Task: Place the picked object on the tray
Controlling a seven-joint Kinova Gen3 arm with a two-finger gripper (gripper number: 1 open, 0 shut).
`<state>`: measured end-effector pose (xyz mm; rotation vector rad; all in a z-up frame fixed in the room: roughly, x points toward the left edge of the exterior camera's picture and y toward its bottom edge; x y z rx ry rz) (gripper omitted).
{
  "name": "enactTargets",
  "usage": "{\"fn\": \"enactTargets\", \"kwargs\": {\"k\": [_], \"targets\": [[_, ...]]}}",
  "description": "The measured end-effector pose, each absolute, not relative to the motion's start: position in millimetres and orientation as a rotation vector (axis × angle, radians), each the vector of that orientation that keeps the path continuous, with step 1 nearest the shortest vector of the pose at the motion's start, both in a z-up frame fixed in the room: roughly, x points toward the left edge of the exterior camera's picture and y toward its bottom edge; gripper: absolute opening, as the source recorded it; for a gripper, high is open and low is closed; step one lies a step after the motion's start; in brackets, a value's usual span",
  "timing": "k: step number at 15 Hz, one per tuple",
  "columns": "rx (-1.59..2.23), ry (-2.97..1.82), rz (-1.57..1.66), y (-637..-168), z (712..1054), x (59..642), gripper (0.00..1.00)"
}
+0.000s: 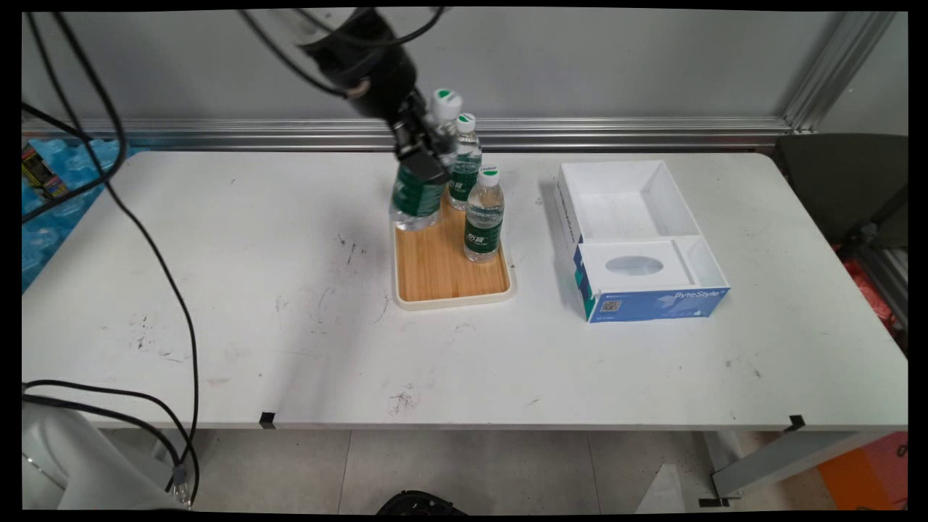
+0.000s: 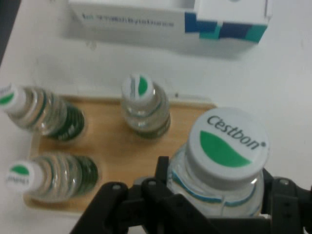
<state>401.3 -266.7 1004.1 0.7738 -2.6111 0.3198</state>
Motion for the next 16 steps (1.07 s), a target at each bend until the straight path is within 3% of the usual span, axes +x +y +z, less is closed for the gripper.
{"fn": "enactTargets", "kwargs": {"k": [7,16], "targets": [[0.807,-2.546,0.295,-271.1,944.0,438.7,0.00],[0.758,-2.477,0.283,-303.3,860.7,441.5,0.00]]}}
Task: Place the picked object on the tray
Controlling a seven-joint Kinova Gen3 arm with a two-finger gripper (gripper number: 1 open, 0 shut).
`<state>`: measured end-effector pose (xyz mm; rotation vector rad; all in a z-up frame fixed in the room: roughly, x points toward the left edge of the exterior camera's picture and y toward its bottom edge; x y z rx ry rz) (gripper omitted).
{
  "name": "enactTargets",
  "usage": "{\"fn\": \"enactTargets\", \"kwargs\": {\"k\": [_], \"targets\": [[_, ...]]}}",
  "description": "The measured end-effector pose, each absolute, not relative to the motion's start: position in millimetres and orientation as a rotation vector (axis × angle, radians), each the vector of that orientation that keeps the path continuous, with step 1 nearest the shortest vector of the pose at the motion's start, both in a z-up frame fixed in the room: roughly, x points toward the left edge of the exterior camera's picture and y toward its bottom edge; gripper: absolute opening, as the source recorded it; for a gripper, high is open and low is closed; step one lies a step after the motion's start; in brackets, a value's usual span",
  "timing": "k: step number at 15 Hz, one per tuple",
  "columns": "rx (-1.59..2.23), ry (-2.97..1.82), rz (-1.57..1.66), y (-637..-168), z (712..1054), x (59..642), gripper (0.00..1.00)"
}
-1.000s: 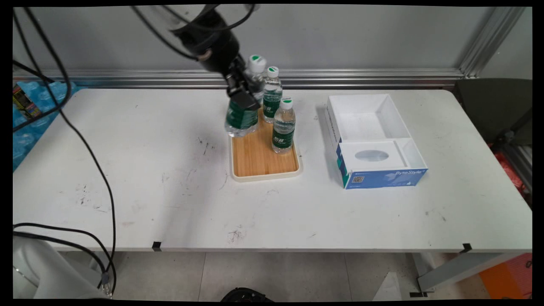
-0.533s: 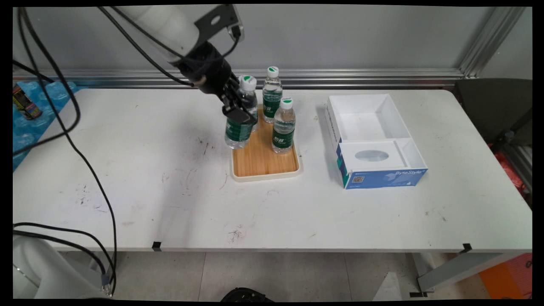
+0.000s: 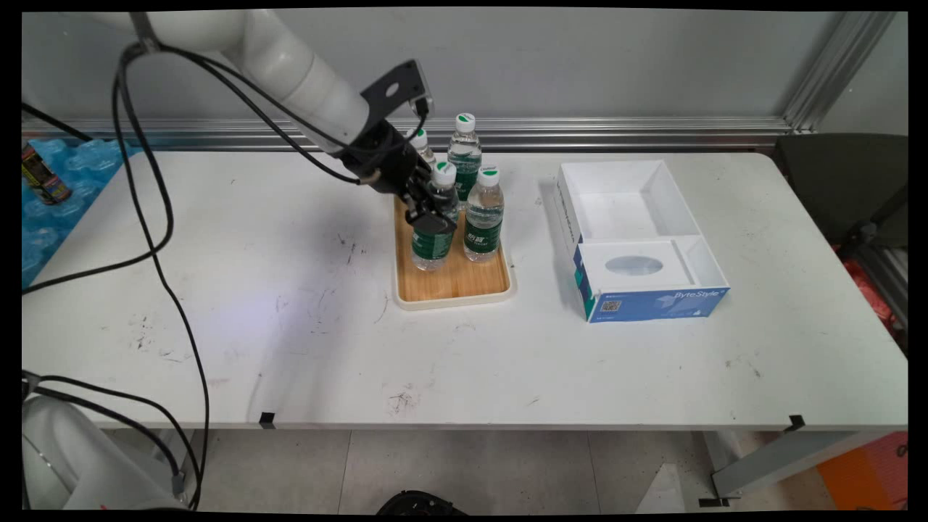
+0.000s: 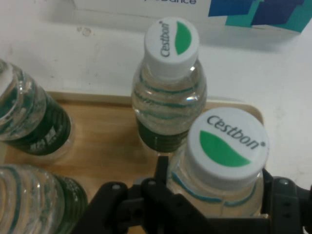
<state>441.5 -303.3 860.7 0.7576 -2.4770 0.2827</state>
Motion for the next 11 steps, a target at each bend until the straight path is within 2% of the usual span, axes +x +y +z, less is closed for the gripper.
{"fn": "enactTargets", "kwargs": {"k": [7,8,11], "targets": [[0.727,-2.467,0.270,-310.3,829.9,452.3,0.00],[0.724,-2.466,0.269,-310.4,827.9,454.8,1.00],[0.716,-2.465,0.266,-310.4,823.8,461.5,1.00]]}}
